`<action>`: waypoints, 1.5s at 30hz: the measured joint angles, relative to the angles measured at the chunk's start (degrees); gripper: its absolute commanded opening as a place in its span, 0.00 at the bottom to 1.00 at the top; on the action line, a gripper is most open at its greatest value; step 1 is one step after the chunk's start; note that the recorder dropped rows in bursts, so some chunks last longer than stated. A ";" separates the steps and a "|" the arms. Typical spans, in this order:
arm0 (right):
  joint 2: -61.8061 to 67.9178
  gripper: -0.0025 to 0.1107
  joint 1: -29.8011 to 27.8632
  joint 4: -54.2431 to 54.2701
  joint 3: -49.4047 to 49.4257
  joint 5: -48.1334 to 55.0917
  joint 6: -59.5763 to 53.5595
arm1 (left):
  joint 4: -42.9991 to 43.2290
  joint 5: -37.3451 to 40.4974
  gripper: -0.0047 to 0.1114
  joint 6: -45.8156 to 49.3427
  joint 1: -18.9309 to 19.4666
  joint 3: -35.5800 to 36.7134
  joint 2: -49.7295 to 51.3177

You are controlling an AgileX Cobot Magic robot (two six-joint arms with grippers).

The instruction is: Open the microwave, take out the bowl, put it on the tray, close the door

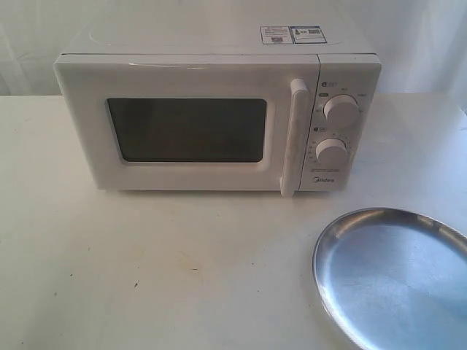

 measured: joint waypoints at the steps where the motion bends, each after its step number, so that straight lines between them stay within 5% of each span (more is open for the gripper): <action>1: 4.62 0.02 0.00 -1.08 -1.18 -0.80 0.11 | 0.00 0.00 0.04 0.00 0.00 0.00 0.00; 8: 32.87 0.02 0.00 -7.60 -3.77 -10.65 -4.21 | 0.00 0.00 0.04 0.00 0.00 0.00 0.00; 16: 49.87 0.02 -2.40 -12.06 -3.91 -15.50 -13.80 | 0.00 0.00 0.04 0.00 0.00 0.00 0.00; 29: 58.17 0.02 -6.83 -9.76 -3.91 -16.78 -24.03 | 0.00 0.00 0.04 0.00 0.00 0.00 0.00; 45: 64.86 0.02 -7.16 -6.57 -2.27 -27.22 -16.36 | 0.00 0.00 0.04 0.00 0.00 0.00 0.00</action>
